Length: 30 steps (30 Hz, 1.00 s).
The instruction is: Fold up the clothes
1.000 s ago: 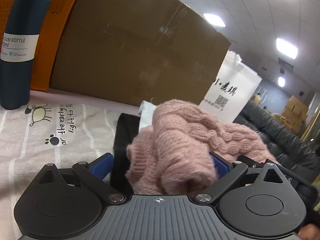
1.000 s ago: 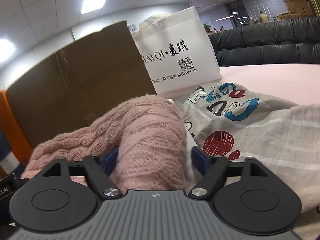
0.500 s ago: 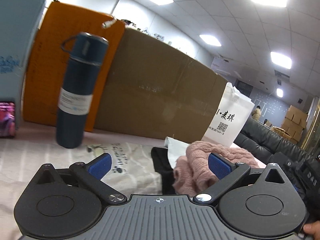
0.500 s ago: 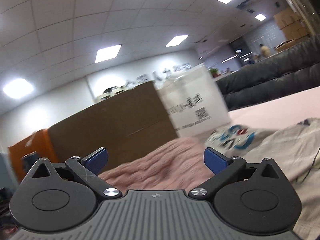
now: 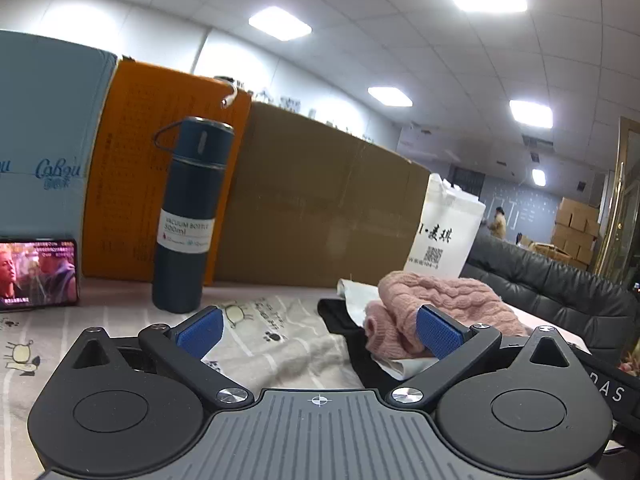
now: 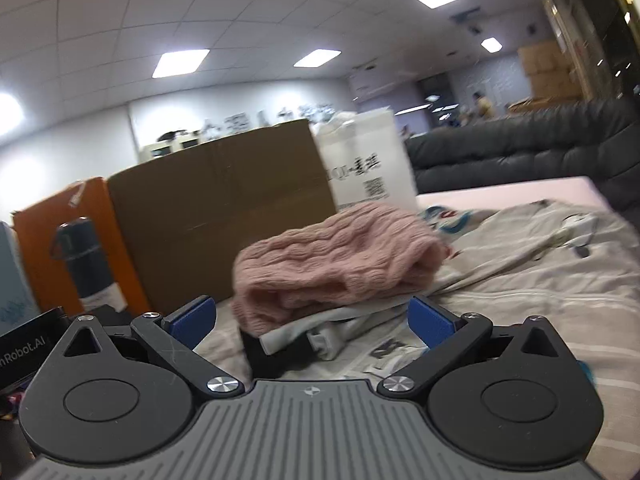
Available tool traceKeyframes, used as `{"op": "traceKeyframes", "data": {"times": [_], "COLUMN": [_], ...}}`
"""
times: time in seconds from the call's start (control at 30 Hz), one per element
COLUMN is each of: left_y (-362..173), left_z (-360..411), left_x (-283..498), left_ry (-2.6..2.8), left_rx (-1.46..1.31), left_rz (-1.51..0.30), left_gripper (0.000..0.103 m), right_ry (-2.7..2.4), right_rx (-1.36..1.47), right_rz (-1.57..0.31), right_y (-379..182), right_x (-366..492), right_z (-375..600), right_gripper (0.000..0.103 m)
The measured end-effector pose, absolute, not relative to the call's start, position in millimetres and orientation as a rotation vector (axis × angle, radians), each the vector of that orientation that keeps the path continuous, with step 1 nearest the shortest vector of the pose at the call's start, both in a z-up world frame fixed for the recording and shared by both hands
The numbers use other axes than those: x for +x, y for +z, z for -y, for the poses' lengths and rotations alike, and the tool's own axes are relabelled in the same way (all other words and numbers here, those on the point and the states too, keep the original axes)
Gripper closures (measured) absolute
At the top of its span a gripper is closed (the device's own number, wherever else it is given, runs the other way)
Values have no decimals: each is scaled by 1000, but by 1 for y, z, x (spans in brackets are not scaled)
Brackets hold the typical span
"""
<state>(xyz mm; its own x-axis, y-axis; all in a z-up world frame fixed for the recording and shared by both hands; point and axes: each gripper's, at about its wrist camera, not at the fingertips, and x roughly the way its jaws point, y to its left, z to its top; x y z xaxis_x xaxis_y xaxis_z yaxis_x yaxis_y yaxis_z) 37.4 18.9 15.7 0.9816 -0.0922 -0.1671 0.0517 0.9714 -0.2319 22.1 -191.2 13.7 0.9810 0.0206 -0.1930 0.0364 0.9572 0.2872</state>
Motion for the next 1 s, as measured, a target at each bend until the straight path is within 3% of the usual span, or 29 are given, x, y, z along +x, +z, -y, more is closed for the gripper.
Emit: {"op": "traceKeyframes", "data": {"times": [1.0], "left_y": [6], "left_z": [-11], "left_x": [20], "left_ry": [43], "left_rx": [-70], "left_rz": [-64], "left_gripper": [0], "right_ry": [-101], "right_rx": [152], "right_rz": [-158], "right_y": [-2], "right_x": [33], "right_z": [175], "right_gripper": [0]}}
